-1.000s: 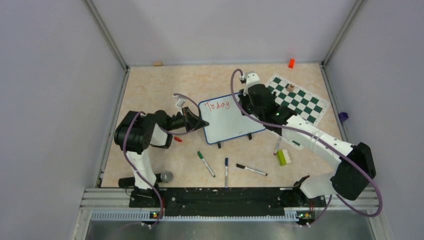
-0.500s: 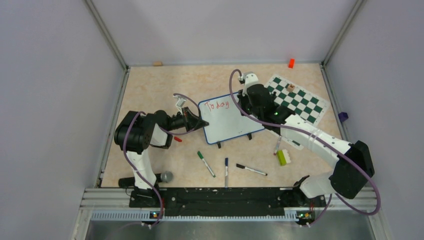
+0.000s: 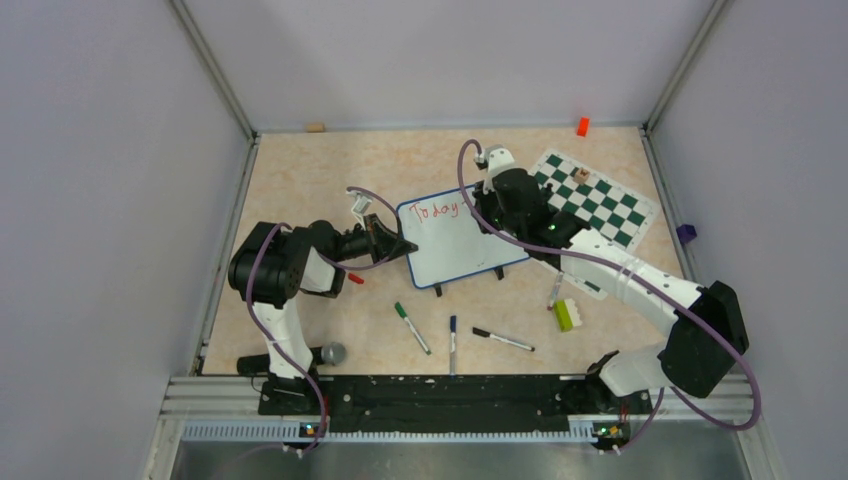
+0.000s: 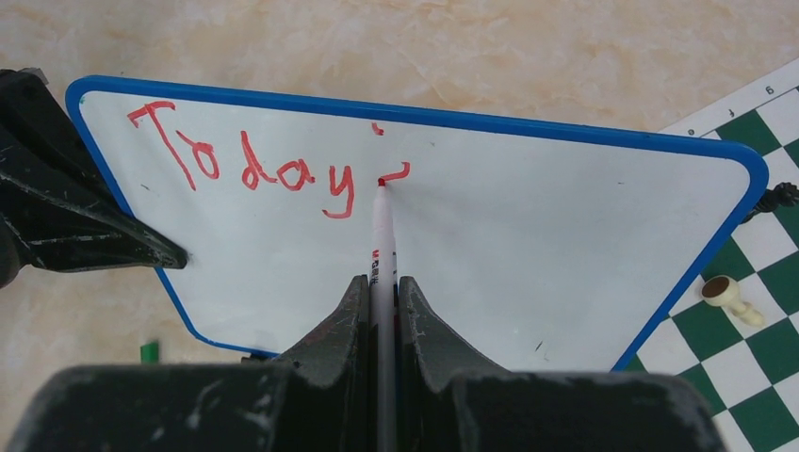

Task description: Write a sentence on the whiteboard

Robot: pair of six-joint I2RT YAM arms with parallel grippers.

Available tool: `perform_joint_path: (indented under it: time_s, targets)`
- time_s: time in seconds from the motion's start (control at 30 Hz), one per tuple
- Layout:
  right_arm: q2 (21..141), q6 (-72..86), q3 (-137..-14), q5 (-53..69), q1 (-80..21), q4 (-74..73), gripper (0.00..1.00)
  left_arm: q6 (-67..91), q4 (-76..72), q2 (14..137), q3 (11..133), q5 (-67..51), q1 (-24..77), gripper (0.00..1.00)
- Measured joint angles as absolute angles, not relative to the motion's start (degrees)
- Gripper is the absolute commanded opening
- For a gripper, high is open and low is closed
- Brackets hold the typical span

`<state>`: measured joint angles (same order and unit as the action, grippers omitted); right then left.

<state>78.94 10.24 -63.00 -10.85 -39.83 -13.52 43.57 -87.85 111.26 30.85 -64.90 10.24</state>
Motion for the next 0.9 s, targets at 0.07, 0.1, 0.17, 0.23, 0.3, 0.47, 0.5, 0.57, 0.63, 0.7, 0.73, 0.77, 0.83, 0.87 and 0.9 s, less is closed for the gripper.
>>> perform_joint_path:
  time_s: [0.07, 0.1, 0.17, 0.23, 0.3, 0.47, 0.5, 0.57, 0.63, 0.7, 0.73, 0.77, 0.83, 0.87, 0.9]
  targets:
    - [78.94, 10.24, -63.0, -10.85, -39.83, -13.74, 0.0, 43.57, -87.85, 111.26, 30.85, -64.9, 10.24, 0.0]
    - [78.94, 10.24, -63.0, -10.87, -39.83, -13.93, 0.0, 43.55, -87.85, 111.26, 30.85, -64.9, 10.24, 0.0]
    - [78.94, 10.24, -62.98, -10.92, -39.83, -14.46, 0.0, 43.57, -87.85, 111.26, 30.85, -64.88, 10.24, 0.0]
    - [78.94, 10.24, -62.98, -11.07, -39.83, -14.7, 0.0, 43.57, -87.85, 111.26, 30.85, -64.88, 10.24, 0.0]
    - [78.94, 10.24, -62.98, -11.35, -39.83, -14.87, 0.0, 43.57, -87.85, 111.26, 30.85, -64.88, 10.24, 0.0]
    - [78.94, 10.26, -62.98, -12.47, -39.83, -15.31, 0.0, 43.57, -87.83, 111.26, 30.85, -64.84, 10.24, 0.0]
    - [78.94, 10.26, -62.98, -12.67, -39.83, -15.44, 0.0, 43.57, -87.83, 111.26, 30.85, -64.82, 10.24, 0.0]
    - [78.94, 10.26, -62.98, -12.91, -39.83, -15.59, 0.0, 43.59, -87.83, 111.26, 30.85, -64.79, 10.24, 0.0]
    - [78.94, 10.26, -62.98, -13.04, -39.83, -15.79, 0.0, 43.59, -87.83, 111.26, 30.85, -64.79, 10.24, 0.0]
    - [78.94, 10.26, -62.98, -13.08, -39.81, -15.94, 0.0, 43.59, -87.81, 111.26, 30.85, -64.77, 10.24, 0.0]
    - [78.94, 10.26, -62.98, -13.06, -39.81, -15.94, 0.0, 43.59, -87.83, 111.26, 30.85, -64.77, 10.24, 0.0]
    - [78.91, 10.26, -62.98, -13.04, -39.79, -15.99, 0.0, 43.59, -87.81, 111.26, 30.83, -64.77, 10.24, 0.0]
    - [78.89, 10.2, -62.98, -12.86, -39.7, -16.16, 0.0, 43.59, -87.81, 111.26, 30.83, -64.77, 10.24, 0.0]
    - [78.87, 10.13, -62.98, -12.73, -39.62, -16.34, 0.0, 43.59, -87.83, 111.26, 30.83, -64.77, 10.24, 0.0]
    - [78.85, 10.07, -62.98, -12.53, -39.57, -16.47, 0.0, 43.59, -87.83, 111.26, 30.83, -64.77, 10.24, 0.0]
